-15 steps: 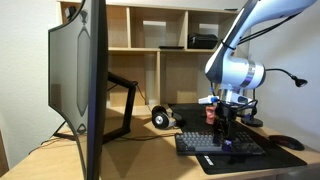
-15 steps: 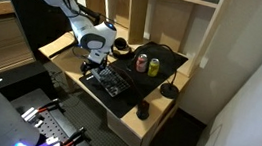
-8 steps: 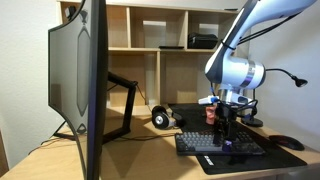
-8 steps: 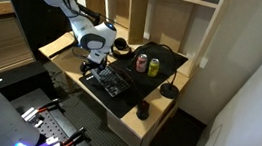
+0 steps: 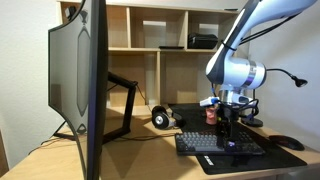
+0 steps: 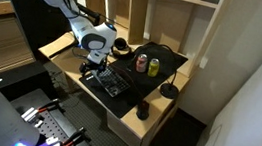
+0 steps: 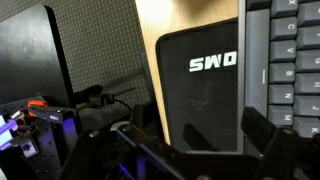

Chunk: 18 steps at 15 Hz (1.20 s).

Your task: Press the spacebar on the keyboard

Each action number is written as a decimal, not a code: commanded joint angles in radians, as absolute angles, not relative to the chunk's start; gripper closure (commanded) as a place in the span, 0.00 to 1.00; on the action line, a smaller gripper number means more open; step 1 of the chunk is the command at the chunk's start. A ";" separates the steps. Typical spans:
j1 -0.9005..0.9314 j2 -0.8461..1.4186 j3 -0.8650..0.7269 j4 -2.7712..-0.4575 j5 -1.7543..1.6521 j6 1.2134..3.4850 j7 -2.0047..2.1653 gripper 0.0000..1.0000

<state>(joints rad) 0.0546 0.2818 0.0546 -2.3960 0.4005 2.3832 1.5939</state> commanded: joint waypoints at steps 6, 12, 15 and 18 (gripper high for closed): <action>0.070 0.282 0.040 -2.393 0.384 2.402 1.592 0.00; 0.071 0.282 0.040 -2.393 0.384 2.402 1.592 0.00; 0.071 0.282 0.040 -2.393 0.384 2.402 1.592 0.00; 0.071 0.282 0.040 -2.393 0.384 2.402 1.592 0.00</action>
<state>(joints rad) 0.0616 0.2817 0.0494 -2.3951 0.3812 2.4058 1.5939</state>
